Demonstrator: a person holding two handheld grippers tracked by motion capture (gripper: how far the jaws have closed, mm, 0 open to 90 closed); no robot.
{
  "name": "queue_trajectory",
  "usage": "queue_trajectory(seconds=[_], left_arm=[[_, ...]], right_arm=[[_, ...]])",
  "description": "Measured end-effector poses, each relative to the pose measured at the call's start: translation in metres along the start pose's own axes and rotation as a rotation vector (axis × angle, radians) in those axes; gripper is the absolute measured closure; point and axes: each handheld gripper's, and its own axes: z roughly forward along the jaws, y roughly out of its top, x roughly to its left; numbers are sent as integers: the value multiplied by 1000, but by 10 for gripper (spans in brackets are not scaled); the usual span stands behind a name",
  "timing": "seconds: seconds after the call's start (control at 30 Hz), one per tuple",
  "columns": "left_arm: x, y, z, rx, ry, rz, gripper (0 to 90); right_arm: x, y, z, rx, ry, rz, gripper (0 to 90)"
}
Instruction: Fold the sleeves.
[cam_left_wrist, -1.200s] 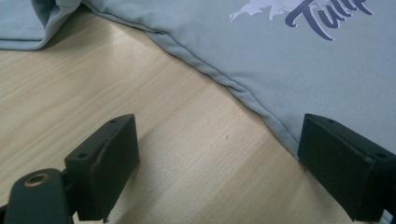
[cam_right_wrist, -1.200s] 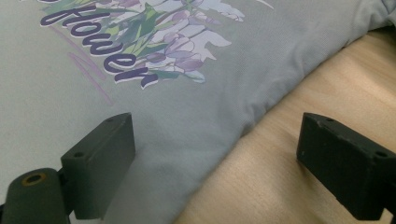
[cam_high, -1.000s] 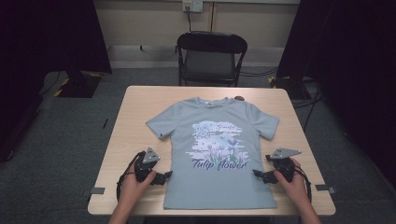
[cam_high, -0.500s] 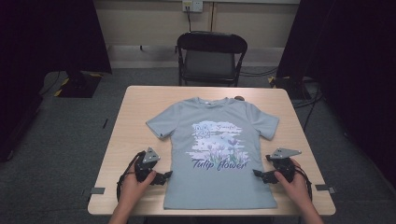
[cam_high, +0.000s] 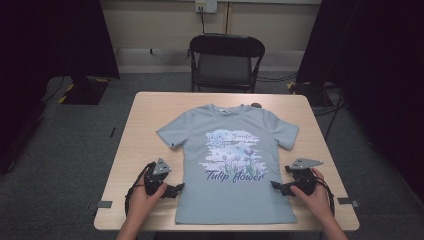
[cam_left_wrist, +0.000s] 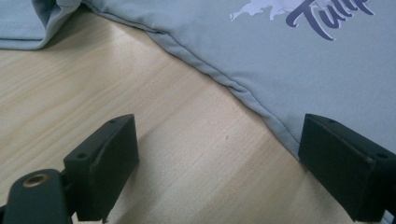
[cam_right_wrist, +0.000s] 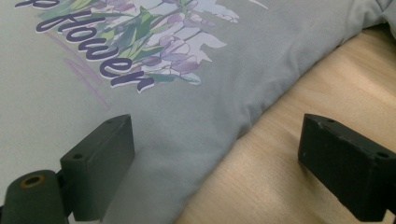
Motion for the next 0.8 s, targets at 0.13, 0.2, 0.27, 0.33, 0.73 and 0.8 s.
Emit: queue_trajectory(seconds=[0.13, 0.2, 0.27, 0.33, 0.73, 0.8], left_arm=[[0, 0, 0, 0, 1, 0, 115], [0, 0, 0, 0, 0, -1, 115], [0, 0, 0, 0, 0, -1, 115], [0, 0, 0, 0, 0, -1, 115], [0, 0, 0, 0, 0, 0, 115], [0, 0, 0, 0, 1, -1, 115]], right_arm=[[-6, 2, -1, 6, 2, 25, 105], [-9, 4, -1, 9, -11, 20, 105], [-12, 6, -2, -2, -7, 27, 105], [-14, 6, -3, -4, -8, 31, 105], [-26, 11, -2, -4, -34, 41, 106], [-29, 12, -2, -5, -38, 42, 107]])
